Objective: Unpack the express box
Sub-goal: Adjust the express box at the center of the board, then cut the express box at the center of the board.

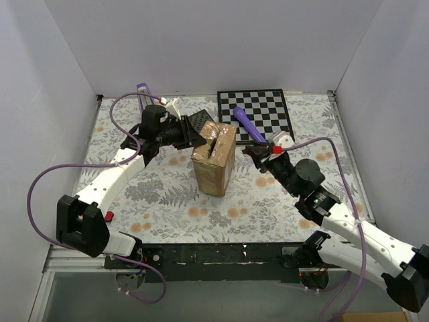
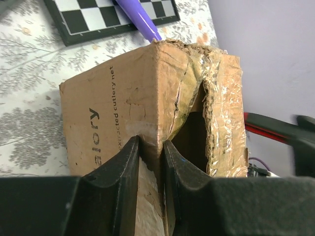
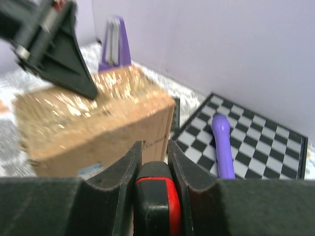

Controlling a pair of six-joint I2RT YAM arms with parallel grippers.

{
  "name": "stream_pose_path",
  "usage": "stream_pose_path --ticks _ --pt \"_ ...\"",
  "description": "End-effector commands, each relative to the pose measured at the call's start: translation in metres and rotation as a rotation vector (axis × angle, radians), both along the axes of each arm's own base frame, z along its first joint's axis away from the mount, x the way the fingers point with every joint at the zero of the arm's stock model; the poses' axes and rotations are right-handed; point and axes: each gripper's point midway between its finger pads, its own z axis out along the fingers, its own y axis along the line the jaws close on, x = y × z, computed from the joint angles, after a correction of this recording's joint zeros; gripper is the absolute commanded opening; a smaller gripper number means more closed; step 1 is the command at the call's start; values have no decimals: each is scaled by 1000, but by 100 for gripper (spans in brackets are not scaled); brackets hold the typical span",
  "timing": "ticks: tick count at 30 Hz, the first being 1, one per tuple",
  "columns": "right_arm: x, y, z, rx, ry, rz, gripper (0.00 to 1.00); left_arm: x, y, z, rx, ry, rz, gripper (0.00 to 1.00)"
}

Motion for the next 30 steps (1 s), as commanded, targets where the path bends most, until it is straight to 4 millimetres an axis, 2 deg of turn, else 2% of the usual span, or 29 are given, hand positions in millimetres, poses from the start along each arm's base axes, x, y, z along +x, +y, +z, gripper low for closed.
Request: stream_pose_path --ticks 1,4,5,8,9,11,12,19,23,24,26,27,28,29,30 --pt "-19 -3 76 152 -88 56 1 6 13 -1 88 -9 62 0" --pt "-16 -3 66 109 -45 40 1 3 13 -12 81 24 58 26" --pt "-13 -5 59 97 -35 23 1 1 12 -19 81 41 56 38" --pt "-14 -6 44 89 -19 20 1 -3 8 -24 54 66 39 52" --pt "-15 -7 43 99 -18 19 1 -4 8 -28 52 76 41 64" --pt "-14 -8 38 95 -7 15 1 -6 8 -28 44 75 46 75" --pt "-15 -8 37 95 -5 15 1 -5 9 -27 39 65 53 98" --pt "-15 -9 33 98 -3 8 1 8 18 16 -13 -61 161 98" --pt "-15 -12 31 97 -2 -1 1 21 41 40 -20 -121 337 98" --pt "-15 -13 29 96 1 -4 1 23 53 53 -39 -145 419 98" --pt "-16 -13 27 95 4 -1 1 24 65 58 -42 -168 491 98" --pt "-17 -13 26 96 9 -1 1 18 70 74 -62 -234 493 98" --pt "-17 -12 25 98 11 4 1 14 75 73 -23 -272 486 98" --pt "-17 -12 24 104 16 5 1 12 78 63 -48 -257 511 98" --pt "-18 -11 23 107 21 10 1 10 79 66 -82 -257 518 98"
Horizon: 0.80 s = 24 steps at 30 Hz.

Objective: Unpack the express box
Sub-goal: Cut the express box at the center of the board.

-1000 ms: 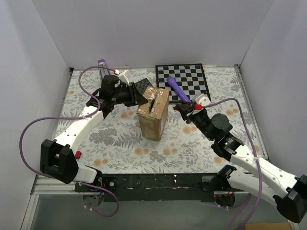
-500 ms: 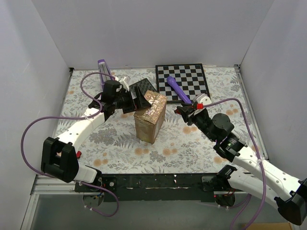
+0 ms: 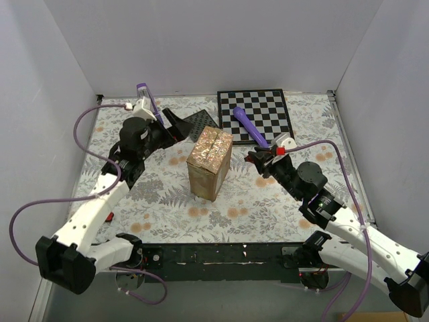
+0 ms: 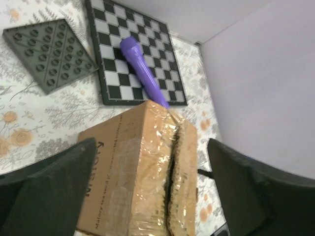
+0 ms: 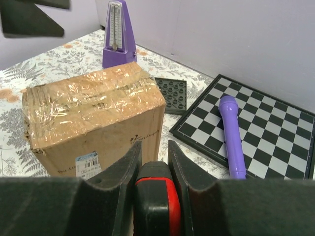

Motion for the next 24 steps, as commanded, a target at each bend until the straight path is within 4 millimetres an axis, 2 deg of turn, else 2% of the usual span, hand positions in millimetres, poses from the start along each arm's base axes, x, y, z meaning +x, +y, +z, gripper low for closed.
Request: stream_pose_path --ticks 1,2,3,4,5,9,12,15,16,18,21,23,24 --pt "-3 0 18 68 -33 4 1 -7 14 14 -29 -116 35 81" --pt "-4 1 16 66 -25 11 1 -12 1 17 -36 -129 -53 69" --pt "-5 1 18 70 -23 16 1 -15 -6 12 -37 -93 -97 74" --pt "-5 2 18 73 -19 21 1 -6 -9 -5 -38 -12 -87 78" --pt "-7 4 19 73 -17 33 1 -7 -9 -17 -8 42 -93 80" --pt "-16 10 35 86 -28 94 1 -8 -15 -17 16 30 -147 90" --pt "-29 18 65 139 -53 172 1 -14 -22 -24 41 29 -224 89" --pt "-48 26 97 186 -123 277 1 -12 -22 -35 64 49 -231 81" --pt "-51 28 106 200 -142 296 1 -13 -23 -36 66 47 -241 73" --pt "-60 33 127 216 -175 351 1 -14 -26 -40 71 53 -269 66" --pt "-64 43 140 223 -178 403 1 -15 -29 -42 70 53 -288 49" --pt "-61 51 138 217 -164 422 1 -17 -30 -43 65 49 -298 38" --pt "-61 54 138 220 -163 429 1 -17 -30 -44 65 51 -298 36"
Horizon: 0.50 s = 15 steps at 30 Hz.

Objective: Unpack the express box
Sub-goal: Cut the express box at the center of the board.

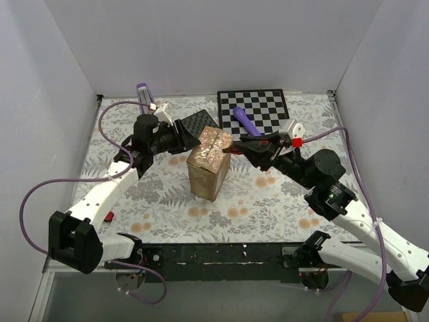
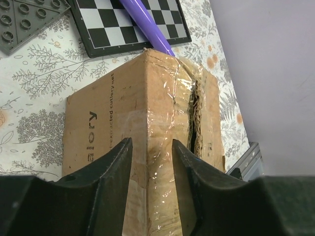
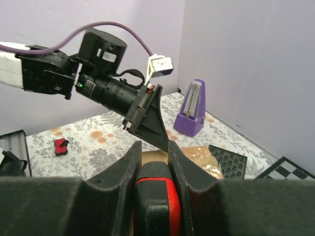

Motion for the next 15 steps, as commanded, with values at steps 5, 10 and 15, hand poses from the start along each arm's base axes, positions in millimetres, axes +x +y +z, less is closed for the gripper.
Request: stream_pose_path --ticks 5,10,15 --pt "-16 33 32 70 -52 127 1 -7 -2 4 -38 -21 -24 23" --pt "-23 52 35 12 -117 113 1 -8 -2 4 -48 -19 -18 14" --pt "-35 71 29 -47 -162 107 1 -8 -1 8 -53 -25 -15 3"
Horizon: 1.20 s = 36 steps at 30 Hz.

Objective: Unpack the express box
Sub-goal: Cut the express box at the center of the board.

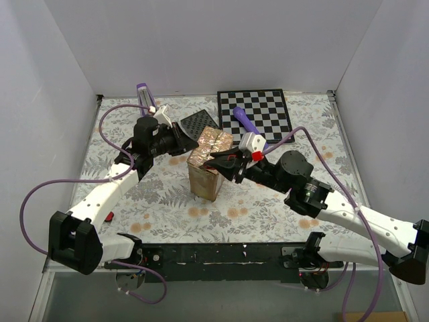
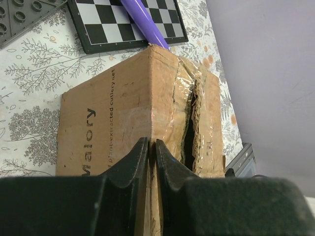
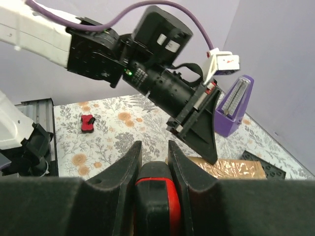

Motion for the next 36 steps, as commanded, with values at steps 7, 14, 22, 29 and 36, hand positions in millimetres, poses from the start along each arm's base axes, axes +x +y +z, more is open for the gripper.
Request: stream_pose_path --ticks 7,14,22,29,36 --pt "5 12 35 49 -163 -151 1 -8 3 14 -40 -34 5 0" --pt "10 27 18 29 -162 -169 1 -9 4 12 -40 -34 16 0" --pt "13 35 7 12 -158 -168 1 -8 3 12 -47 -30 16 0" --pt "10 41 -3 -4 -149 -139 1 -9 2 11 -55 -27 12 0" --pt "10 44 -18 -42 -133 -128 1 -10 3 9 -53 -22 13 0"
